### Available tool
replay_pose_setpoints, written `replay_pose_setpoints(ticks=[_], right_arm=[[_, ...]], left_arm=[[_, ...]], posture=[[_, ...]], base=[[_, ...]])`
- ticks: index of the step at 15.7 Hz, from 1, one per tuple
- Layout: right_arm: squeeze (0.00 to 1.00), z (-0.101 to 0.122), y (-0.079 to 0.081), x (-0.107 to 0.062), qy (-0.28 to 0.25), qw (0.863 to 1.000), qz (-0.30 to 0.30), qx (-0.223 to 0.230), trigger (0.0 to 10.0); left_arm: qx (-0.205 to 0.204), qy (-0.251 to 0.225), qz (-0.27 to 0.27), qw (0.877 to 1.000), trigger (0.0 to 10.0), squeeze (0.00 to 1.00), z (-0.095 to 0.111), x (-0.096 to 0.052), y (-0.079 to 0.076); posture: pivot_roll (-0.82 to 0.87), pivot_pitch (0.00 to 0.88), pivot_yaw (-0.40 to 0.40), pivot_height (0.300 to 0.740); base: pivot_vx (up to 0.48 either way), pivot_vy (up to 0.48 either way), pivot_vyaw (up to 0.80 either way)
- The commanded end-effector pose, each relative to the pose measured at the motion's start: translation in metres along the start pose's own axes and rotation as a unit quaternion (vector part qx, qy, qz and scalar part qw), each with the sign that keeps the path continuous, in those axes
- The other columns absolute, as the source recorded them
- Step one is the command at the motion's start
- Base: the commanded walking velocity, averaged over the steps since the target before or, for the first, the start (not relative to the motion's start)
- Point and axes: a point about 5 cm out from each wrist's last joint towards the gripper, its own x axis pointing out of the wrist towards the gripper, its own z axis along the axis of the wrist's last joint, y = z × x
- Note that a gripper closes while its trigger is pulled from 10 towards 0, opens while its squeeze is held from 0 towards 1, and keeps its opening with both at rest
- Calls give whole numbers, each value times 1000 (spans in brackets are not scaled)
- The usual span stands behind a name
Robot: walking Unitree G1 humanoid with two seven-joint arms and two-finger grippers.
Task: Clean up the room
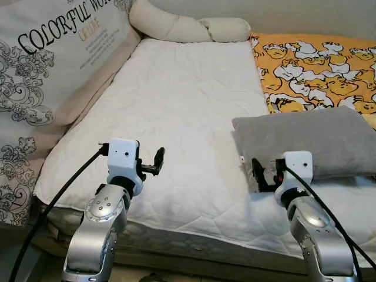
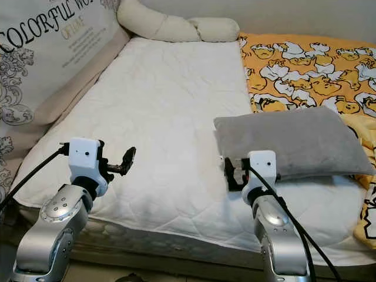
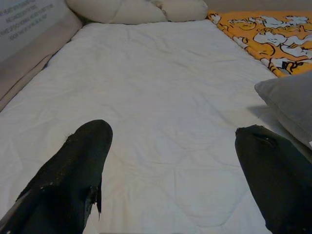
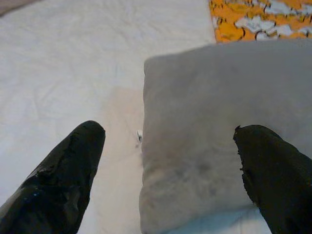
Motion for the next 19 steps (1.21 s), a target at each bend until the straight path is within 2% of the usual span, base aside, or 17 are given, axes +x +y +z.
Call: replay_pose_setpoints(ticks=[1,10,12,17,19], right_arm=[[0,-2,0,-1,8,1000,-2,-2,10000],[0,-2,2,-3,9,1000,2,0,10000],[0,-1,5,-3,5,1000,10,-24,10000],[0,-3,3,-4,5,1000,0,-9,10000],[0,-5,2,-5,6,1000,-3,-9,10000]], left_arm=[[2,-1,-7,1000,10000,0,0,1,-1],[2,1,-16,1000,10000,0,-2,-1,-2],[4,2,-15,1000,10000,0,-3,-3,0],[7,3,-21,1000,10000,0,-3,-2,-1],[9,7,-28,1000,10000,0,-4,-3,-3]], posture=[[37,0,17,740],[34,0,21,740],[38,0,21,740],[32,0,29,740],[28,0,34,740]], base=[[270,0,0],[363,0,0],[366,0,0],[353,0,160],[0,0,0]])
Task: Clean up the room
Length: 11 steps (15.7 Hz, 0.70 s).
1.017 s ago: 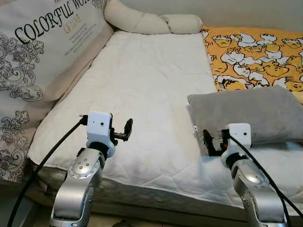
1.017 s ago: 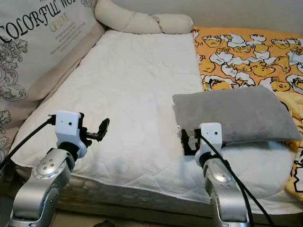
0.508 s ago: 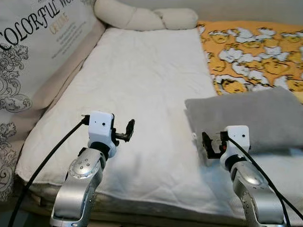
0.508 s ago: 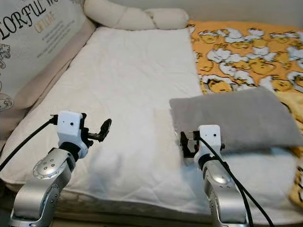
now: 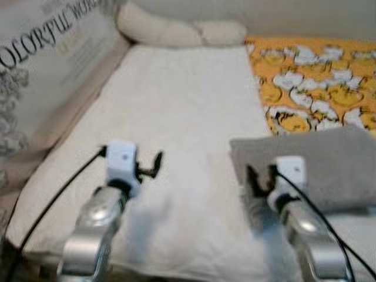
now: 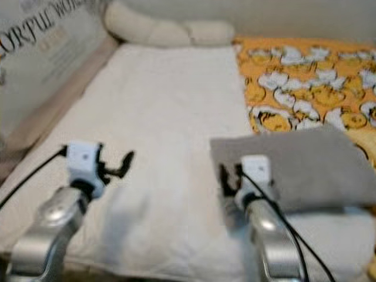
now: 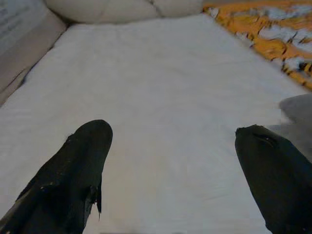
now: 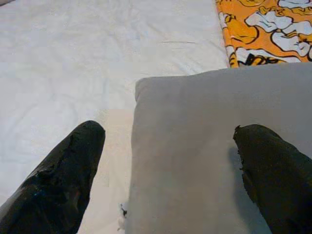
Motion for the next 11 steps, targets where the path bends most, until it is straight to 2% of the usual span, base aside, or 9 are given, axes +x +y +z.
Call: replay_pose_setpoints(ticks=[1,11], right_arm=[[0,0,-11,-4,-1,1000,-20,-2,10000],[0,-4,-11,-6,6,1000,-28,8,10000]], left_arm=[[-3,-3,-19,1000,10000,0,2,1,-8],[7,2,-31,999,10000,0,1,4,-10]], posture=[[25,0,36,740],[28,0,46,740]], base=[[0,0,0],[0,0,0]])
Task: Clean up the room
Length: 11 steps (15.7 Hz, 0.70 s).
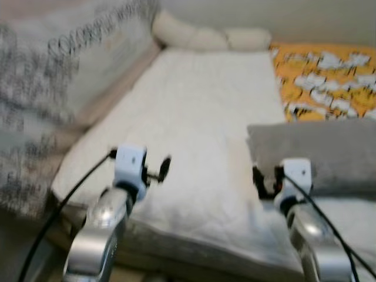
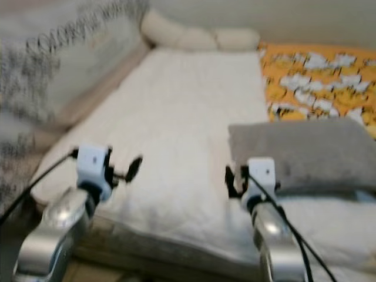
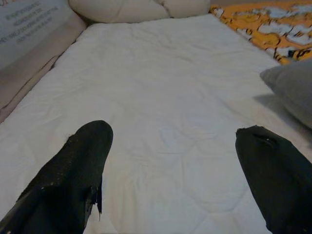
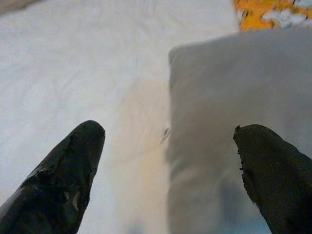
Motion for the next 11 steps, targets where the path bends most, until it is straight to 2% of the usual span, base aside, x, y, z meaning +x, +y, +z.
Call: replay_pose_setpoints(ticks=[1,11], right_arm=[[0,4,-3,0,-6,1000,-6,2,10000],[0,5,-2,-2,-9,1000,-3,11,10000]], left_arm=[[2,-5,-2,1000,10000,0,4,1,0],[-9,-12,2,1000,10000,0,6,4,2]], posture=[[29,0,46,740],[24,0,44,740]], base=[[0,0,0],[0,0,0]])
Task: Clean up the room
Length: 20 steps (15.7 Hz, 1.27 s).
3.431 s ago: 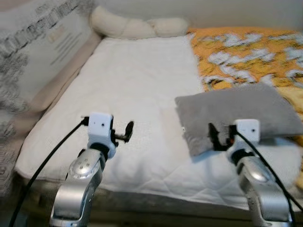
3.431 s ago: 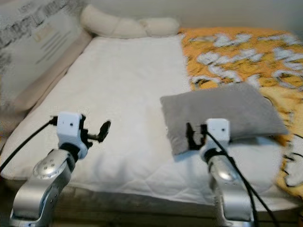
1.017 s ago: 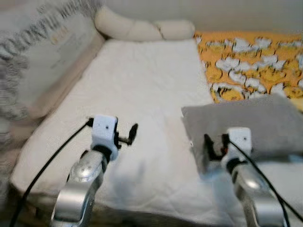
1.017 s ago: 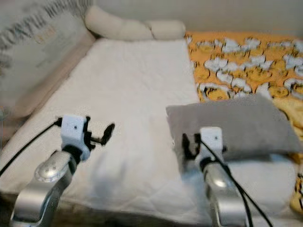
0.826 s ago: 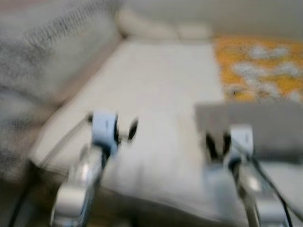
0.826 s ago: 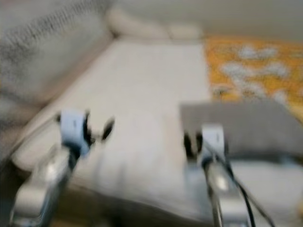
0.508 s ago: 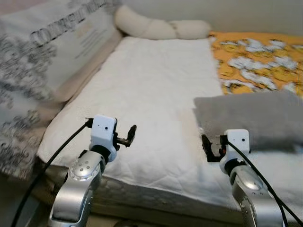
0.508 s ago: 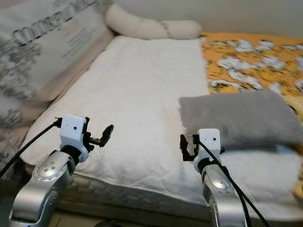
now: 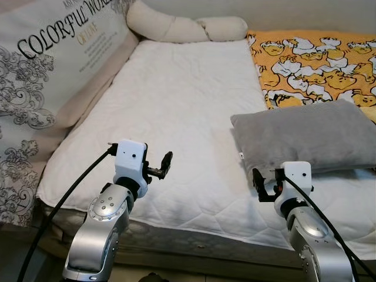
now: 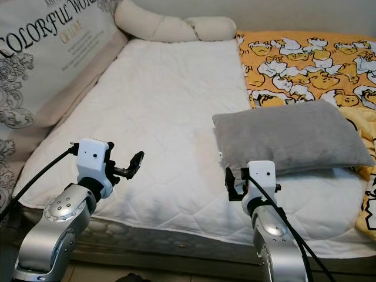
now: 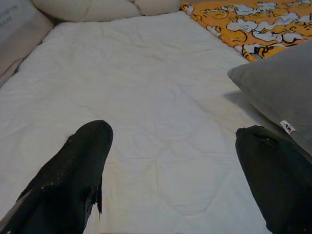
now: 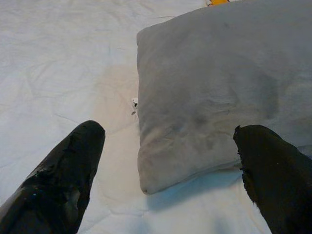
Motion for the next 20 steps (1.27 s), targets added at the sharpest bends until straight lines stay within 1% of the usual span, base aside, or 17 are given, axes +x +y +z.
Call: replay_pose_setpoints(ticks=[1,3,7,11,14,15,18,20], right_arm=[[0,6,0,0,-8,1000,0,7,10000],[0,8,0,1,-16,1000,4,-2,10000],[0,7,1,0,-13,1000,12,-5,10000],[0,8,3,0,-14,1000,17,-5,10000],[0,6,4,-1,-9,1000,23,-3,10000],[0,5,3,-1,-5,1000,19,-5,10000],[0,6,0,-1,-12,1000,14,-8,10000],[0,7,2,-1,-12,1000,18,-7,10000]], left_arm=[[-2,-1,5,1000,10000,0,0,1,3],[-5,-1,8,1000,10000,0,-1,0,4],[-10,2,18,1000,10000,0,-5,-6,6],[-8,2,18,1000,10000,0,-5,-7,6],[-9,3,19,1000,10000,0,-6,-8,6],[-10,3,17,1000,10000,0,-6,-7,5],[-11,3,15,1000,10000,0,-7,-7,5],[-12,4,15,1000,10000,0,-7,-8,5]], posture=[[23,0,44,740],[24,0,40,740],[30,0,29,740],[31,0,29,740],[27,0,30,740],[23,0,32,740],[22,0,30,740],[26,0,27,740]], base=[[240,0,-800],[240,0,-603],[240,0,0],[240,0,0],[0,0,0],[0,0,-788],[0,0,0],[253,0,0]])
